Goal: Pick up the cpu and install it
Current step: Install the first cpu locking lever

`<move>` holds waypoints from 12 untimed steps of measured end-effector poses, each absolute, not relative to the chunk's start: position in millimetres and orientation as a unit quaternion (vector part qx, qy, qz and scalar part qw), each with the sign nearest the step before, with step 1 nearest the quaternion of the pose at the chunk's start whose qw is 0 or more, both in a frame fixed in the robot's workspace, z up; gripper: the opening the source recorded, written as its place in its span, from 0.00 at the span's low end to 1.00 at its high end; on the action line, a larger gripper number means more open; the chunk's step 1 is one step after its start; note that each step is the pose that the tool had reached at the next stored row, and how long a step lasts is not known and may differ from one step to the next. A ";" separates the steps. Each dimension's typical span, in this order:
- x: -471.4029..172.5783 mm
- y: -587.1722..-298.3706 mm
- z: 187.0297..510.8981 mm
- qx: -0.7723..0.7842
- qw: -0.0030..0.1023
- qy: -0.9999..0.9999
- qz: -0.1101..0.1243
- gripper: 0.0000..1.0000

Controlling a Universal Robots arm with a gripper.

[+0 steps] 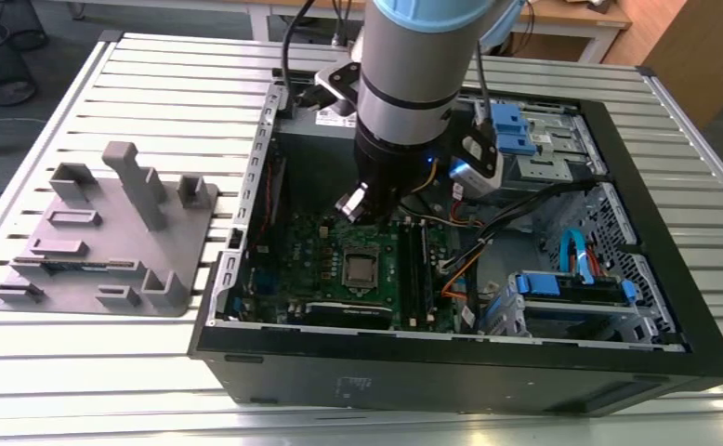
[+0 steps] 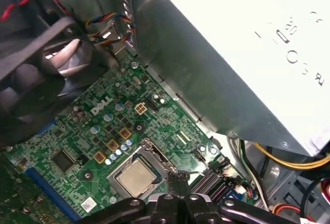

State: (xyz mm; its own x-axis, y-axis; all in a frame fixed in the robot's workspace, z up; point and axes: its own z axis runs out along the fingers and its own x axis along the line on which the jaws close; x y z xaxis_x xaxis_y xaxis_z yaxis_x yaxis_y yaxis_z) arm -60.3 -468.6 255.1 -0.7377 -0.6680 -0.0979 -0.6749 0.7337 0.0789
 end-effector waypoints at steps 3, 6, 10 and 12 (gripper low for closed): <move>-57.3 -466.7 255.1 -0.361 0.032 0.930 0.055 0.11; -54.5 -463.7 255.1 -0.361 0.032 0.930 0.055 0.11; -52.2 -459.3 255.1 -0.360 0.032 0.931 0.055 0.11; -51.4 -457.4 255.2 -0.357 0.032 0.932 0.055 0.11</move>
